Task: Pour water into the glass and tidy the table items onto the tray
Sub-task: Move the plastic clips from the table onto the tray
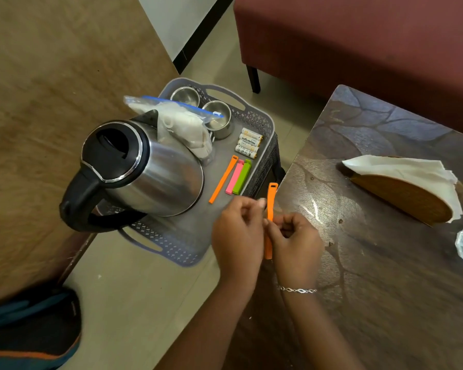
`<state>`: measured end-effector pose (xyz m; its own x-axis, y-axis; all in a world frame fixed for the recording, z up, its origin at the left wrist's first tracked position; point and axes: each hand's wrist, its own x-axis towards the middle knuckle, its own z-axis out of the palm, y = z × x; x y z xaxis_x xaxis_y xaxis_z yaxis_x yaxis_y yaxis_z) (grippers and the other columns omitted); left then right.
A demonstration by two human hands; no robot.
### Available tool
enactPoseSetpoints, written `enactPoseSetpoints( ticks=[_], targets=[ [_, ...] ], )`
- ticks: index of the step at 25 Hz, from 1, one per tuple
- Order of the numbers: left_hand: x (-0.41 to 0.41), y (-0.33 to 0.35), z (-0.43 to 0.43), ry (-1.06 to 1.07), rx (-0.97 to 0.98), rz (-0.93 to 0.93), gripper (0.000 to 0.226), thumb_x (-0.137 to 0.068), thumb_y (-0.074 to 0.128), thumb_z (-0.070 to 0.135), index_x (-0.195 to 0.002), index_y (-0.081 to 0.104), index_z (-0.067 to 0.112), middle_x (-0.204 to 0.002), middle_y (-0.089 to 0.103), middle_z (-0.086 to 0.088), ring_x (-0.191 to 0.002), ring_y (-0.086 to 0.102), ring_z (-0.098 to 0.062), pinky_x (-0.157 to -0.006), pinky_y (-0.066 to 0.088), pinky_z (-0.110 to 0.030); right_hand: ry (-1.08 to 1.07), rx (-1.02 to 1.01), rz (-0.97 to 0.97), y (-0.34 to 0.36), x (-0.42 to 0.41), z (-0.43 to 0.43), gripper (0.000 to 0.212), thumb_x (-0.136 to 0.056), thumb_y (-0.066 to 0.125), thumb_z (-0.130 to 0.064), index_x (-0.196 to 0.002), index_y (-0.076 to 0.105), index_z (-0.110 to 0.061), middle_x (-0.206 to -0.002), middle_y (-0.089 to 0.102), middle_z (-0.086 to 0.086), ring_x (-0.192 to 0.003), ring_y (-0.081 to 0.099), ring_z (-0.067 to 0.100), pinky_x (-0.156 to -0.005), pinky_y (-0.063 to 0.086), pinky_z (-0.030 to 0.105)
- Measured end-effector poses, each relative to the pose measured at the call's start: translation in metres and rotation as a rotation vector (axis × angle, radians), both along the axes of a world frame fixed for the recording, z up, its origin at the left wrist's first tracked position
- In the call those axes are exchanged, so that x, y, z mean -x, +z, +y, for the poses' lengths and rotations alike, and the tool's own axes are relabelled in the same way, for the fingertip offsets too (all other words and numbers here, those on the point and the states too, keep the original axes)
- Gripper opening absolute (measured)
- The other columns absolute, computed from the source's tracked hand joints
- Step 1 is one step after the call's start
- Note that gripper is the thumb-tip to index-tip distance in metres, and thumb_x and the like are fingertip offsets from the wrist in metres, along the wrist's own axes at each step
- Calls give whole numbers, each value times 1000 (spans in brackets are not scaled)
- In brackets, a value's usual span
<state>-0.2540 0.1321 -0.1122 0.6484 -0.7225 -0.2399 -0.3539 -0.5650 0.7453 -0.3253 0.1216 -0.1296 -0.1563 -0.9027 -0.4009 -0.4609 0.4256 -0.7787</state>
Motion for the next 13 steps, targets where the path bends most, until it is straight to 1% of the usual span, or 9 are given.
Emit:
enactPoseSetpoints(
  ticks=[2,3,4,6,7,8,10,12,13],
  targets=[
    [-21,-11,18,17,-8,-184,19,-91,55,23,-79,63,10,-74,64,-6,-74,58,-23,-62,39,-31,32,-2,2,3,-19,-10,15,-73,73,-19,-69,58,-19,-57,53,-16,-56,55,5,-56,44,22],
    [-32,-19,29,-20,-40,-270,22,-92,53,22,-79,62,7,-76,63,-10,-77,57,-27,-64,38,-32,55,1,0,4,-30,-17,17,-74,73,-20,-69,57,-20,-56,51,-17,-56,55,6,-55,43,22],
    [-41,-27,40,-78,-91,-316,29,-94,49,26,-79,62,5,-78,63,-12,-81,57,-29,-68,40,-35,75,-1,-10,5,-43,-25,17,-74,72,-20,-70,56,-20,-56,50,-16,-60,57,10,-58,45,25],
    [-51,-39,57,-197,-235,-305,53,-93,29,45,-86,63,5,-86,65,-12,-87,58,-29,-76,45,-42,101,-34,-32,1,-71,-42,17,-75,71,-19,-73,54,-18,-60,55,-8,-72,62,21,-68,48,32],
    [-52,-46,62,-257,-315,-316,60,-91,20,50,-91,63,8,-90,65,-11,-89,59,-27,-78,46,-41,105,-61,-28,-3,-84,-50,17,-76,70,-18,-73,54,-17,-66,60,-2,-78,63,24,-72,47,33],
    [-53,-51,66,-306,-381,-350,60,-91,18,51,-96,63,11,-94,65,-9,-91,59,-26,-79,46,-38,106,-92,-12,-8,-96,-56,17,-76,69,-18,-73,53,-16,-74,66,4,-82,63,27,-73,47,33],
    [-54,-55,68,-345,-395,-406,55,-97,17,46,-98,62,16,-93,66,-4,-87,62,-23,-72,44,-34,114,-151,47,-22,-113,-64,17,-78,67,-17,-74,51,-15,-87,69,11,-88,64,30,-70,45,30],
    [-54,-55,69,-364,-369,-391,68,-98,6,44,-82,66,15,-74,66,-2,-65,63,-18,-52,45,-29,142,-179,128,-36,-122,-68,14,-80,66,-17,-79,53,-12,-94,67,13,-93,62,32,-67,39,28],
    [-56,-57,70,-356,-327,-435,73,-98,3,43,-73,66,15,-65,64,-1,-55,61,-16,-44,43,-25,159,-177,163,-41,-127,-70,12,-81,65,-16,-83,55,-9,-97,67,14,-95,62,32,-67,38,29]
  ],
)
